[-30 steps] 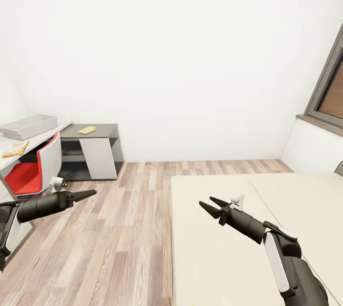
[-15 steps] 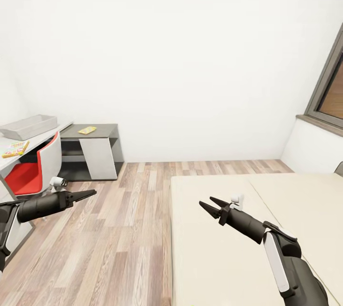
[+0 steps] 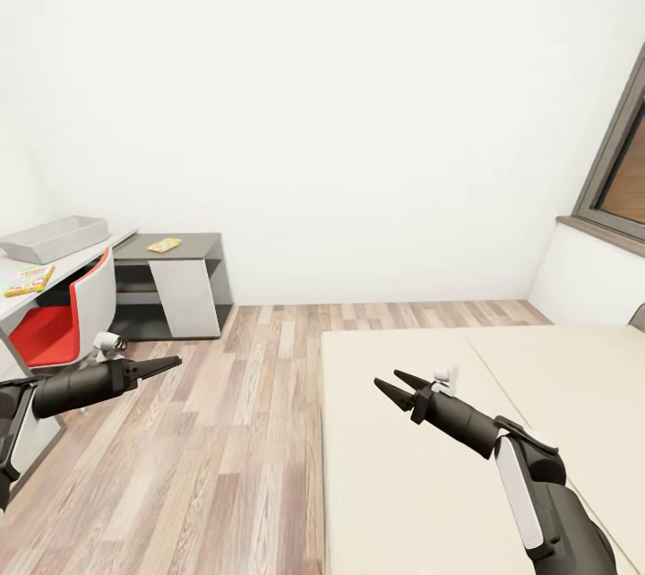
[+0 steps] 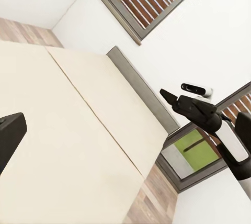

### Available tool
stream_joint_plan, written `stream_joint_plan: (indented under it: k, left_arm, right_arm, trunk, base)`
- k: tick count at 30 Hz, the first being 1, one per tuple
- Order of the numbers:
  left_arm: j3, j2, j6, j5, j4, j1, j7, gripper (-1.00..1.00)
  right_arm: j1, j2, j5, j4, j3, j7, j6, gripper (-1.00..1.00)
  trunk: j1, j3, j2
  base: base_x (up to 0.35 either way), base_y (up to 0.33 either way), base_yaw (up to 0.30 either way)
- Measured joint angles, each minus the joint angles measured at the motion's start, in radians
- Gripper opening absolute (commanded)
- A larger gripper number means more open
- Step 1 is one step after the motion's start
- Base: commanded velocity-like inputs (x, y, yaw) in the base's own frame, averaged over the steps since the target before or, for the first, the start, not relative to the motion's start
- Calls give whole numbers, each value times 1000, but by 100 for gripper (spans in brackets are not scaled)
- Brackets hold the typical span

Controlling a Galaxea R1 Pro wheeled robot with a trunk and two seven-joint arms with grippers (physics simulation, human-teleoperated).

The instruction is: Put all the toys in the child's room - the three board games (two on the bed and one on the table), the two jigsaw puzzles on the table, and the tennis ball on the table - inside the toy box on the table in the child's room.

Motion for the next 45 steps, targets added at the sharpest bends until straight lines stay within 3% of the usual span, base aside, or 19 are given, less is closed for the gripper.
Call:
stream_joint_plan:
  k: [17, 45]
  left_arm:
    - [1, 0, 0, 1, 0, 0, 0, 100]
    - [1, 0, 0, 1, 0, 0, 0, 100]
  right_arm:
    - [0, 1, 0, 6, 1, 0, -30, 100]
    - [0, -2, -2, 6, 0, 0, -30, 100]
  trunk:
    - [0, 23, 0]
    - [0, 24, 0]
  base:
    - [0, 0, 0]
    - [0, 0, 0]
